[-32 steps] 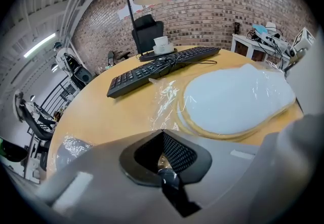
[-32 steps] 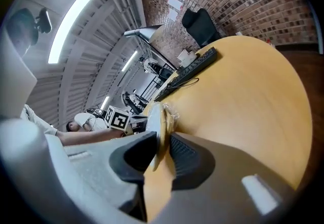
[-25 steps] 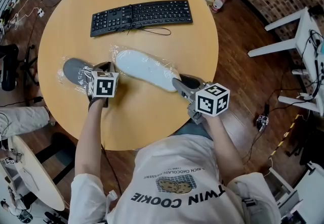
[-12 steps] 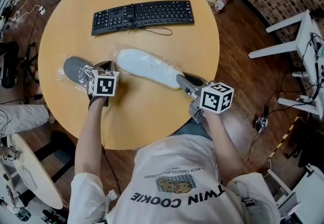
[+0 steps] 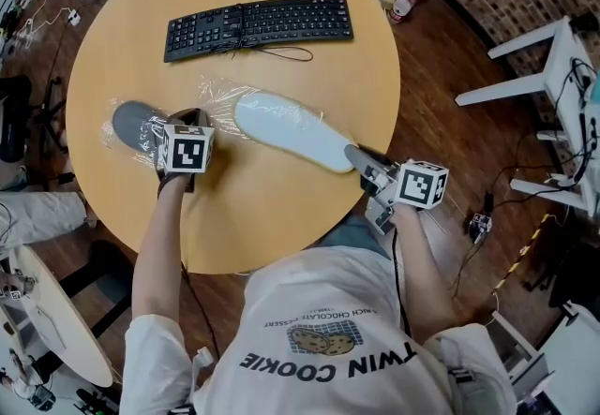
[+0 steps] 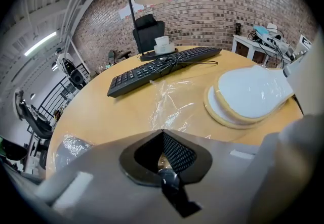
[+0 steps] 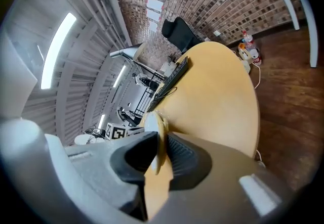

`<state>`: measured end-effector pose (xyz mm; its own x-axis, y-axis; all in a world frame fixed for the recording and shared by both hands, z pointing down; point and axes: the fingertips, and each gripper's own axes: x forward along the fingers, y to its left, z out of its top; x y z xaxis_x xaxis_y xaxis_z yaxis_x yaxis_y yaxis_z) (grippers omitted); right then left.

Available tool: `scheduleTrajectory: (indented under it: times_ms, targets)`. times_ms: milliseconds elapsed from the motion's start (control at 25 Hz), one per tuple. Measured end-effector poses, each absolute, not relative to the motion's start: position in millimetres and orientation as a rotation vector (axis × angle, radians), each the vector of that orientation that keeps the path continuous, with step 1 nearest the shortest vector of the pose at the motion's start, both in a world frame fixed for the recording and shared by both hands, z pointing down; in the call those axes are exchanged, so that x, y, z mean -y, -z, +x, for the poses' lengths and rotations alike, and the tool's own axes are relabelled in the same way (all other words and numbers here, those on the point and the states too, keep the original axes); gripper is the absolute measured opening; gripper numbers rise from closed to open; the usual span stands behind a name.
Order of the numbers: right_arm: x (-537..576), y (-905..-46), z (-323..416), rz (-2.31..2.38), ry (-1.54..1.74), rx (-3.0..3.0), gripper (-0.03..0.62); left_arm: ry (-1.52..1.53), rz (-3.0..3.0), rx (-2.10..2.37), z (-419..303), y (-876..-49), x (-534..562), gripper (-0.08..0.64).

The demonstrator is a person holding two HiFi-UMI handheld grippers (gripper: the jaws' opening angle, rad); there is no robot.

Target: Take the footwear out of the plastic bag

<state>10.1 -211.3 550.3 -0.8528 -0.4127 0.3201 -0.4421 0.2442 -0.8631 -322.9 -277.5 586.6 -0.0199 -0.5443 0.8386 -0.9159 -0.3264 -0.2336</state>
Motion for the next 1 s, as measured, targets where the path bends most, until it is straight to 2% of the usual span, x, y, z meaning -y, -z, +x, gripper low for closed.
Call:
scheduleTrajectory:
  times_ms: [1000]
  targets:
    - [134.6,-556.0,105.2,0.929,-1.973,2.398,0.055,-1.289,1.883,1.531,-323.9,-584.9,276.5,0.005]
